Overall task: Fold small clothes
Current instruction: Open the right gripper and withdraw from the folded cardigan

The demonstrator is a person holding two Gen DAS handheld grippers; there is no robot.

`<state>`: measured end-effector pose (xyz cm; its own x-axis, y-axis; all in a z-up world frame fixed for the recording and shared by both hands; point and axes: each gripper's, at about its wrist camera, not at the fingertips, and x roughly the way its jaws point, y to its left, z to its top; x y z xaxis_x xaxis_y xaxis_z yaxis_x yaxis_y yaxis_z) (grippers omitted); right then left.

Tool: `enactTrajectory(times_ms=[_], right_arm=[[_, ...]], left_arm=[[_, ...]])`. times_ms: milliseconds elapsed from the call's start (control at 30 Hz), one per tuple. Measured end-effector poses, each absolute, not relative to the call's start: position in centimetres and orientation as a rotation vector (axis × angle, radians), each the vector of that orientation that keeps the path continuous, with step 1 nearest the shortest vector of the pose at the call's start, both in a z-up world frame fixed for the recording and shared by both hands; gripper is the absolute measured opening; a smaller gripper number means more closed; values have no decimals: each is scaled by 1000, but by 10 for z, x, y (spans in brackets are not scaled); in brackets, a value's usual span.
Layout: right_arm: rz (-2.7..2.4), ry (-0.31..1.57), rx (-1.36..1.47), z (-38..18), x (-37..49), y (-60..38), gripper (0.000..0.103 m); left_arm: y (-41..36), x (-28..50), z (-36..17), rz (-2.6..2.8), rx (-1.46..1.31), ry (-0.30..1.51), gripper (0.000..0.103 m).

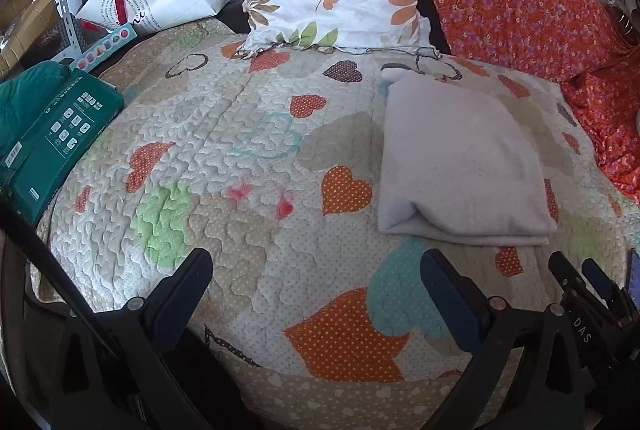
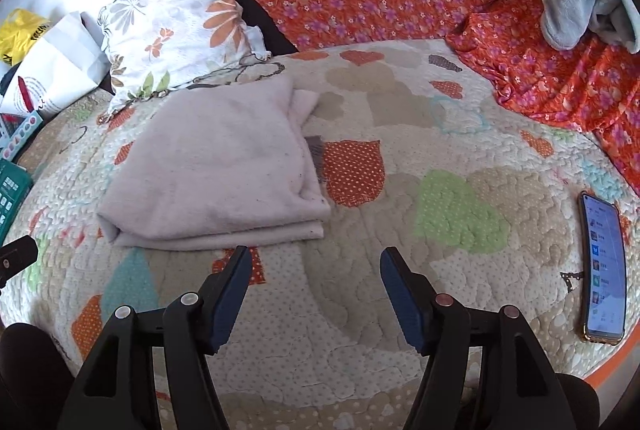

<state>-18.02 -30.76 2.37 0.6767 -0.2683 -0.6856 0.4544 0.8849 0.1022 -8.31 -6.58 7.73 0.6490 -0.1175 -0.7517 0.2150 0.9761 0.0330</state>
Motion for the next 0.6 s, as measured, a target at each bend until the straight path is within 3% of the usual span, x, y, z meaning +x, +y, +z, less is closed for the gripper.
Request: enactTrajectory(times_ms=[600], right_arm=[[-416,735,280,20,-176,-310,75]], left_arm=[[-80,-85,69,-204,167,860,103]])
